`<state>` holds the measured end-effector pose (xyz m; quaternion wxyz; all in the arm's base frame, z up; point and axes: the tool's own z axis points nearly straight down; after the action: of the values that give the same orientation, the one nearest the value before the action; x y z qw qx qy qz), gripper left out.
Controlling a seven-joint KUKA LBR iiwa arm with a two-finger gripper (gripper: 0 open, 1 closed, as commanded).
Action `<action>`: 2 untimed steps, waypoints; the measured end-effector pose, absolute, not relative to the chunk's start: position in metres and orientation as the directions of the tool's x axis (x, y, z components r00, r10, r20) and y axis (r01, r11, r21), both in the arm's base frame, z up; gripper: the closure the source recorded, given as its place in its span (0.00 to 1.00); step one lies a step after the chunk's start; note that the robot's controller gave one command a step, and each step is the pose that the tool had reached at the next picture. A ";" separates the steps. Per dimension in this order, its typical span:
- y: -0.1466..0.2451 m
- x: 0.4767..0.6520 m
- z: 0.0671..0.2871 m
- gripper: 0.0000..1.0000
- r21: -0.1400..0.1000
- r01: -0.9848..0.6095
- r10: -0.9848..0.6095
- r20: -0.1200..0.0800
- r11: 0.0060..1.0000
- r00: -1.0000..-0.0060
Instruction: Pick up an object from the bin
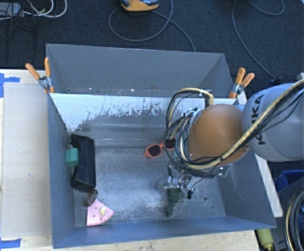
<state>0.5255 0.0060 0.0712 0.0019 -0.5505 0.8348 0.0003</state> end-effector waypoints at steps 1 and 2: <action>0.006 0.526 0.071 1.00 -0.002 -0.919 -0.919 -0.004 0.394 -0.394; 0.006 0.524 0.077 1.00 0.004 -0.919 -0.919 -0.001 0.395 -0.395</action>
Offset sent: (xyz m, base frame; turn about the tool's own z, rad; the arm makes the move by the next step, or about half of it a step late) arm 0.0001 0.0000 0.0741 0.0000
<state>0.5236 0.0059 0.0768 -0.0005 -0.5499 0.8352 0.0019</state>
